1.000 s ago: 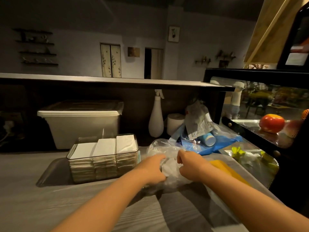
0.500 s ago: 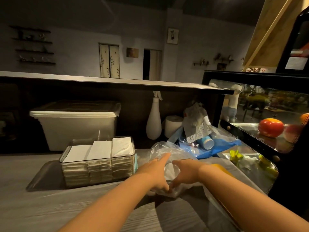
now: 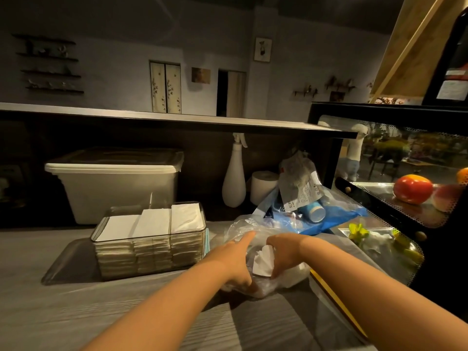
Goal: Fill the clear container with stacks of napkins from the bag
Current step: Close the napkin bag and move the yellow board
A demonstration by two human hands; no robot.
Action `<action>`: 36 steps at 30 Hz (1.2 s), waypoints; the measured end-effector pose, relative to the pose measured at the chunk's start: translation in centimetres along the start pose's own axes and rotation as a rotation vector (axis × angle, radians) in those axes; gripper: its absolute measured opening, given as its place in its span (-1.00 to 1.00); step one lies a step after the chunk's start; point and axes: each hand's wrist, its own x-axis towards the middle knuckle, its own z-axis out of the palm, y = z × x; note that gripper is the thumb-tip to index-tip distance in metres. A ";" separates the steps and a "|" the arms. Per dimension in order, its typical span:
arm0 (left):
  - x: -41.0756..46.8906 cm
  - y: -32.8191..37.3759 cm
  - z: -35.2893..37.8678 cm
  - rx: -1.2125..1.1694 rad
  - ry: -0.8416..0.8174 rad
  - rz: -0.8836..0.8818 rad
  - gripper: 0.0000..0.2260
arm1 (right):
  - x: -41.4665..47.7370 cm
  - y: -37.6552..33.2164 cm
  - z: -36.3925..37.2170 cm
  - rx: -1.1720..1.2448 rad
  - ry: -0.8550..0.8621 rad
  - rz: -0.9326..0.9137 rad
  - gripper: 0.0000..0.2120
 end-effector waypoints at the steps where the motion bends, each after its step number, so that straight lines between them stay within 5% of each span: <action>1: 0.0 0.0 0.0 0.005 -0.004 0.001 0.10 | -0.1 0.2 0.1 0.012 0.005 0.004 -0.30; 6: -0.3 0.2 0.0 0.037 -0.021 -0.003 0.09 | -0.5 0.7 0.5 0.018 -0.005 0.032 -0.23; 22: -2.1 0.6 -0.6 -0.028 -0.066 -0.018 0.05 | -3.2 -0.7 -0.6 0.038 -0.122 -0.008 -0.44; 27: -2.9 1.1 -0.9 -0.052 -0.028 0.059 -0.06 | -3.7 -1.1 -0.6 0.126 0.041 -0.032 -0.53; 32: -3.7 0.6 -3.2 -0.343 -0.006 0.085 -0.15 | -4.8 -0.7 -2.2 0.536 0.208 -0.151 -0.75; 36: -5.0 -0.9 -4.1 -0.947 -0.025 -0.048 -0.41 | -5.4 -1.0 -3.0 0.934 0.259 -0.263 -0.80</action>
